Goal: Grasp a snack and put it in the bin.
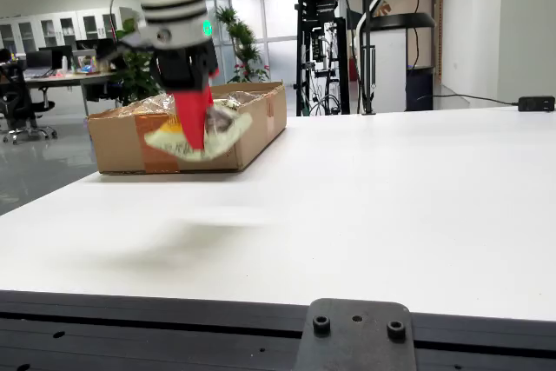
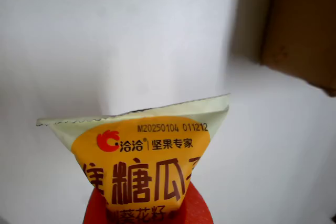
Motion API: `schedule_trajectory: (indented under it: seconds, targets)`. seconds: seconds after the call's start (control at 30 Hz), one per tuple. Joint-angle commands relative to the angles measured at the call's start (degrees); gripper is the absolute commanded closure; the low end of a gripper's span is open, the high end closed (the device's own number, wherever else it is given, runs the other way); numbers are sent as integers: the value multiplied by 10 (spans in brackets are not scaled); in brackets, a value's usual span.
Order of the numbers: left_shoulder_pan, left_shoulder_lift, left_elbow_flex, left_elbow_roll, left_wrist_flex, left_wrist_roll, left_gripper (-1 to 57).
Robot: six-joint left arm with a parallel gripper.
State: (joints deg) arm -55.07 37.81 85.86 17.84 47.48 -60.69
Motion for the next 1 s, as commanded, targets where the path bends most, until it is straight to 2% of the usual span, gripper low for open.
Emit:
schedule_trajectory:
  seconds: [0.03, 0.3, 0.53, 0.67, 1.0]
  targets:
    - [18, -51, 0, 27, 19, 6, 533]
    - [56, -116, 0, 58, 32, 27, 543]
    - [94, -134, -13, 68, 13, 48, 541]
    - [112, -111, -60, 70, 6, 79, 541]
    - [164, -9, -233, 70, 33, 163, 538]
